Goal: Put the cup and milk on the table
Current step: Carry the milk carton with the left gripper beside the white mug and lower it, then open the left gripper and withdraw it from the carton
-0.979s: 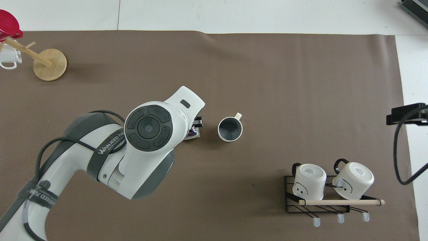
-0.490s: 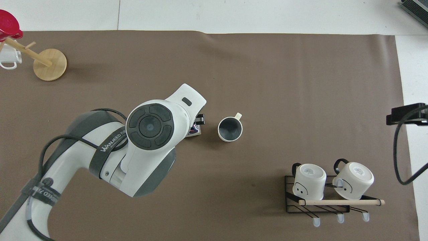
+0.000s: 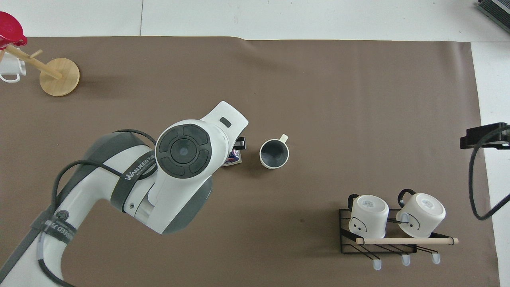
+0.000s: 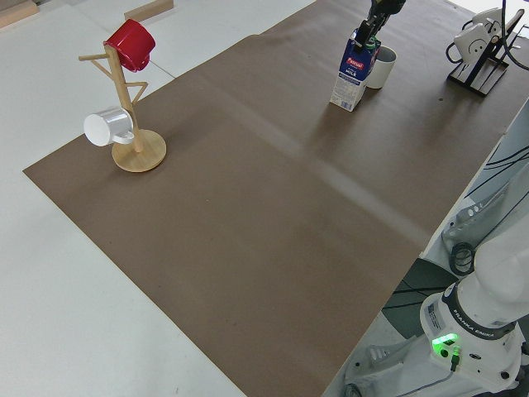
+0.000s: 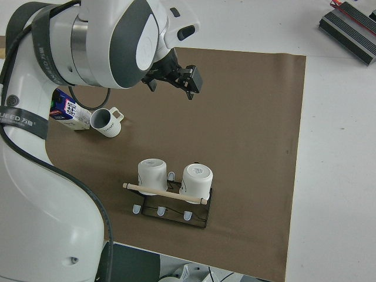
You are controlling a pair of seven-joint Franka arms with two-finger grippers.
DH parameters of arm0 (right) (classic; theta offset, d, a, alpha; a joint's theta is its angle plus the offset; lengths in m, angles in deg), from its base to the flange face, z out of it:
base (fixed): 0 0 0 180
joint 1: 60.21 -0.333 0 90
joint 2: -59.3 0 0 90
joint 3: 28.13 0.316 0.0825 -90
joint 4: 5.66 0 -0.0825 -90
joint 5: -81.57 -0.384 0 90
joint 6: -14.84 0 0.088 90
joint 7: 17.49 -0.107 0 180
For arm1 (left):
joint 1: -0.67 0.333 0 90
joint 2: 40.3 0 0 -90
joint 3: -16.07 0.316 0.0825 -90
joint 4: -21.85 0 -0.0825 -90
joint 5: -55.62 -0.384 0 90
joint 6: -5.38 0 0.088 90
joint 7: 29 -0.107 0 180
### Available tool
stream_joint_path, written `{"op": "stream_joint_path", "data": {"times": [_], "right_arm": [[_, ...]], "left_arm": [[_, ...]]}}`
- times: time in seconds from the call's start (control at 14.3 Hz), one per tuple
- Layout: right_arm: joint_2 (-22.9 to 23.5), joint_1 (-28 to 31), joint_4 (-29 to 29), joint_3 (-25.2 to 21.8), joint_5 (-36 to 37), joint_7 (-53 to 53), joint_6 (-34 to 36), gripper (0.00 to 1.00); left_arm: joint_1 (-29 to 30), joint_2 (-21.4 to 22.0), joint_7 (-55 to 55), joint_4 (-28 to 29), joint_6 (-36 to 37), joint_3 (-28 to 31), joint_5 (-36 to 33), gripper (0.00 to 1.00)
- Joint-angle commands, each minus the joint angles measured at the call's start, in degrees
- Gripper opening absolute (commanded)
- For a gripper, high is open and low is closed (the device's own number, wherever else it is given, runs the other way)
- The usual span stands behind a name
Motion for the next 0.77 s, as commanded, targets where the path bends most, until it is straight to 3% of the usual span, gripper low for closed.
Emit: {"op": "stream_joint_path", "data": {"times": [0.0, 0.35, 0.7], "right_arm": [[-0.86, 0.39, 0.63, 0.10, -1.10, -0.39, 0.61, 1.00], [-0.86, 0.39, 0.63, 0.10, -1.10, -0.39, 0.61, 1.00], [-0.86, 0.39, 0.63, 0.10, -1.10, -0.30, 0.61, 1.00]], "left_arm": [[-1.41, 0.04, 0.99, -0.66, 0.31, 0.96, -1.13, 1.00], [0.87, 0.48, 0.73, -8.12, 8.47, 1.75, 6.51, 1.00], [5.88, 1.62, -3.90, -14.18, 18.74, 1.84, 5.91, 1.00]]}}
